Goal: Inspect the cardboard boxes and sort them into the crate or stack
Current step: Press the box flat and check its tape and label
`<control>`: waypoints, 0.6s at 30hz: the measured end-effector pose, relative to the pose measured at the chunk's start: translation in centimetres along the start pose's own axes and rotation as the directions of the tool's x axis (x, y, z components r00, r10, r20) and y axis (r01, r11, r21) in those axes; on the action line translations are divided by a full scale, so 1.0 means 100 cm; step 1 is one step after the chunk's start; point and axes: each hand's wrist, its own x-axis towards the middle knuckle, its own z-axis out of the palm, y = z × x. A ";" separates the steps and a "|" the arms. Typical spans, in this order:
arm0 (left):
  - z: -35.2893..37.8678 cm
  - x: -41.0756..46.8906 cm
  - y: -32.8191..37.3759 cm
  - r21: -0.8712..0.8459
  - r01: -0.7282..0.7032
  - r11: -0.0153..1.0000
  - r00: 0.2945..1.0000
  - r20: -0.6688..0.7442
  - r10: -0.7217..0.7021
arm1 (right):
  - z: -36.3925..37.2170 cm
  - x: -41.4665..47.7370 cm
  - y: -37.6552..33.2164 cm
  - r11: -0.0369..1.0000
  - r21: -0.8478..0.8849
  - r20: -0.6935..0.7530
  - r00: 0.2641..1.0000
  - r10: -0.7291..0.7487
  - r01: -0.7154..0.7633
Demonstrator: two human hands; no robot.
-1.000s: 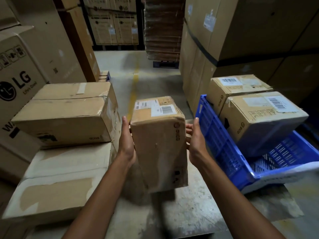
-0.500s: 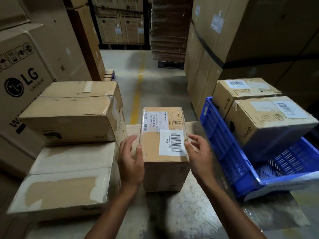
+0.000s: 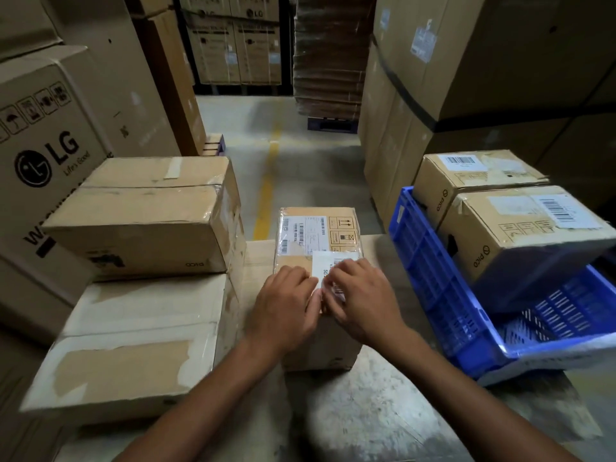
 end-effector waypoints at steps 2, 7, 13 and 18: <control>-0.007 0.018 0.001 -0.041 -0.008 0.999 1.000 -0.009 0.008 | -0.006 0.017 0.001 0.999 0.003 0.066 0.997 0.046 -0.046; -0.001 0.051 -0.008 0.013 0.105 0.994 0.994 0.010 -0.105 | 0.000 0.039 -0.001 0.998 -0.003 0.145 0.987 0.066 -0.066; 0.010 0.049 -0.024 0.067 0.160 0.985 0.981 0.101 -0.167 | 0.009 0.043 -0.005 0.994 -0.088 0.154 0.985 0.076 -0.063; 0.011 0.049 -0.025 -0.287 0.295 0.912 0.924 -0.159 -0.348 | 0.003 0.066 -0.015 0.978 -0.125 0.191 0.964 0.187 -0.165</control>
